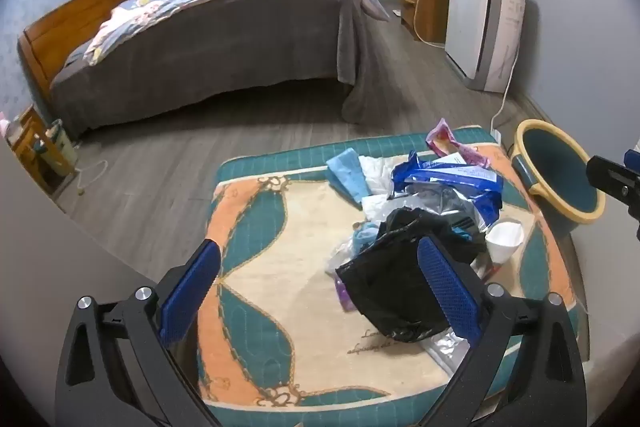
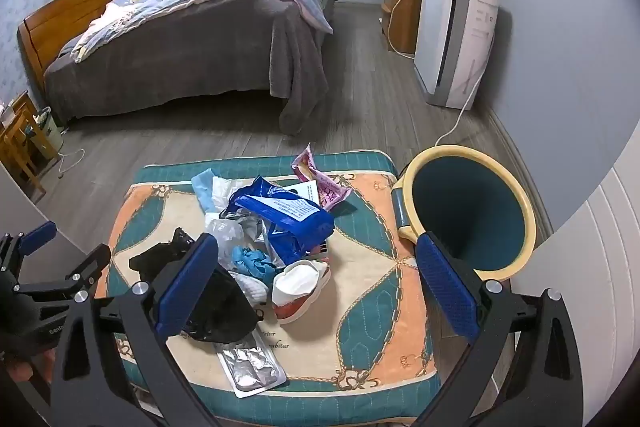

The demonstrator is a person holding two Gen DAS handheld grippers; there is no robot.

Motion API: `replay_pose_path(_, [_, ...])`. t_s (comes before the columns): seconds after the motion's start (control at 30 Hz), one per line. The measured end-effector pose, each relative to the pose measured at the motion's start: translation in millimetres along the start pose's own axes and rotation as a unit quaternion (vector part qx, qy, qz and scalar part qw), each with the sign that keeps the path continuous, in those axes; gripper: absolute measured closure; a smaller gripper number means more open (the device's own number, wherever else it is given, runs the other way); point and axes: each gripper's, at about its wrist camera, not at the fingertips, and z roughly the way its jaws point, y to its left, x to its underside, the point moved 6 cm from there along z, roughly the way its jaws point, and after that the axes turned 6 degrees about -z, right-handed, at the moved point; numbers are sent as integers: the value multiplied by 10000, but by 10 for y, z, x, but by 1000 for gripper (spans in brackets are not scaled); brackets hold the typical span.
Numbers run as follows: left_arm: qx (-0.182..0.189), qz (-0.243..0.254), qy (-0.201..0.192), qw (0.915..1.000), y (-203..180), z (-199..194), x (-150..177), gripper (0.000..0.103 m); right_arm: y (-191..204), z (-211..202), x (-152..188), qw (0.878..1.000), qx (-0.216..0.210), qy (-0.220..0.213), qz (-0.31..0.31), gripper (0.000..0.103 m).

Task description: Collect trash

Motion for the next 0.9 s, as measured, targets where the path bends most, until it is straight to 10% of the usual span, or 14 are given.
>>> replay_pose_path(0.9, [-50,36,-35,10000,56,-3,13,5,-18,-7,4,10000,73,5,-10,6])
